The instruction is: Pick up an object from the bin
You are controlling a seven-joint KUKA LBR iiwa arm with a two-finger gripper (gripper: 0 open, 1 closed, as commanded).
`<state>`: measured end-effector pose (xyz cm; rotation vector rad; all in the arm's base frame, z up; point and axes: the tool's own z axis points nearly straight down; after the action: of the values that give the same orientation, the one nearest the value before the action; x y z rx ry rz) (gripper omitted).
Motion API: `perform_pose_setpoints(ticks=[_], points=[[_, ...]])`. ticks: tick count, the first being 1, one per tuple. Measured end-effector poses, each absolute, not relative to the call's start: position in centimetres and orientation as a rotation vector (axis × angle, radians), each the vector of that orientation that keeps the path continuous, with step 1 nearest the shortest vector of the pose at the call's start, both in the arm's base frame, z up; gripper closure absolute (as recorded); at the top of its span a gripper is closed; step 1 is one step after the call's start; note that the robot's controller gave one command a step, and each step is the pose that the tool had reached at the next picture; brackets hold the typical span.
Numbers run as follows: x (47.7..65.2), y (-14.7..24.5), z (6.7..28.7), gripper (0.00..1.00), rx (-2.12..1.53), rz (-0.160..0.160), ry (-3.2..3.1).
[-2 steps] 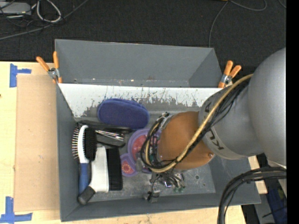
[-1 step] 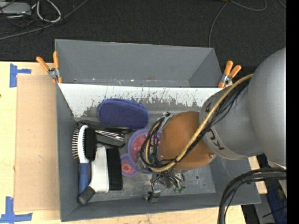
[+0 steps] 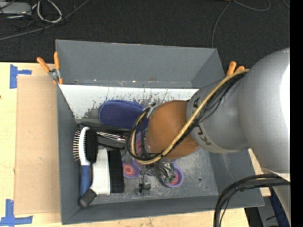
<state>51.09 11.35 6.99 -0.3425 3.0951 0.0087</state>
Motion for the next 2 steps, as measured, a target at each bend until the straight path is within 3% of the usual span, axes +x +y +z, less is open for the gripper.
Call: perform_pose_setpoints(ticks=[1, 2], points=[[47.51, 17.6, 6.92, 1.0, -0.578, -0.008, 3.074], [47.51, 17.59, 6.91, 1.0, -0.577, -0.008, 3.074]])
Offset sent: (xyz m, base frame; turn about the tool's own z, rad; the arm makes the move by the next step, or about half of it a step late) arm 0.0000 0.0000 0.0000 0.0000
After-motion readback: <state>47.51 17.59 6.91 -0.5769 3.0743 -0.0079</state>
